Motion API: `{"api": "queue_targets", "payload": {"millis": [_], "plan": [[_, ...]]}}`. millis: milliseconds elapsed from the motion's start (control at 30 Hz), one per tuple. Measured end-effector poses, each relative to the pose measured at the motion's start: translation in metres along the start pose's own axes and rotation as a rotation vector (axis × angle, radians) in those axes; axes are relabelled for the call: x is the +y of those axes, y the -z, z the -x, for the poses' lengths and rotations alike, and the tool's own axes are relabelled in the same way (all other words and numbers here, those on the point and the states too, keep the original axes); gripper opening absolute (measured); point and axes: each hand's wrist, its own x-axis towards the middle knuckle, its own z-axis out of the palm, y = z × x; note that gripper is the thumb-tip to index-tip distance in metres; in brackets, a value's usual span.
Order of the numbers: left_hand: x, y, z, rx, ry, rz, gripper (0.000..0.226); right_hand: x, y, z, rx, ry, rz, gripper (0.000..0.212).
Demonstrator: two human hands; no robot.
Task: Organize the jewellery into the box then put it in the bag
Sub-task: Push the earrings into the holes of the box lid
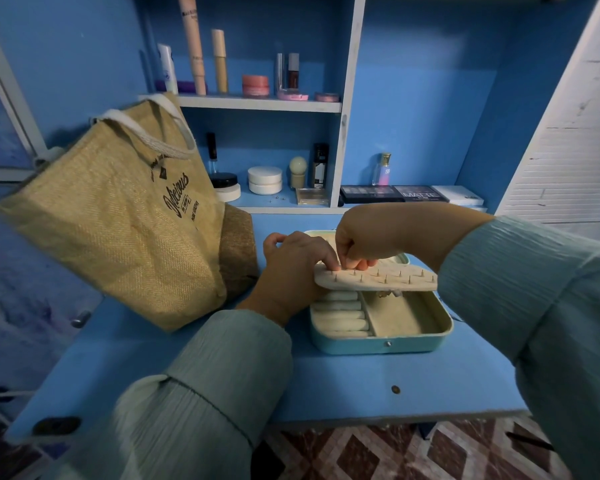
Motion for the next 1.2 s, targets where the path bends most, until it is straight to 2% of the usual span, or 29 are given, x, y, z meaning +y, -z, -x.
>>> {"api": "queue_targets", "payload": {"millis": [200,367,400,533,733,933,1200], "plan": [[-0.001,0.0,-0.002,0.004,-0.01,0.003,0.007,0.003,-0.002,-0.003,0.009,-0.001,-0.042,0.009],[-0.006,-0.007,0.002,0.087,-0.065,0.121,0.007,0.013,-0.007,0.002,0.071,0.002,-0.188,0.008],[-0.006,-0.007,0.002,0.105,-0.07,0.125,0.002,0.015,-0.007,0.003,0.069,0.003,-0.218,0.009],[-0.004,-0.005,0.002,0.126,-0.069,0.111,0.01,0.021,-0.005,0.005,0.023,-0.015,-0.387,0.014],[-0.008,-0.009,0.002,0.111,-0.072,0.112,0.011,0.016,-0.004,0.009,0.033,-0.019,-0.242,0.011],[-0.006,-0.009,0.004,0.164,-0.085,0.059,0.017,0.009,-0.007,0.007,0.037,0.0,-0.016,0.01],[-0.005,-0.008,0.004,0.14,-0.064,0.032,0.016,0.01,-0.005,0.007,-0.009,0.006,-0.103,0.01]]}}
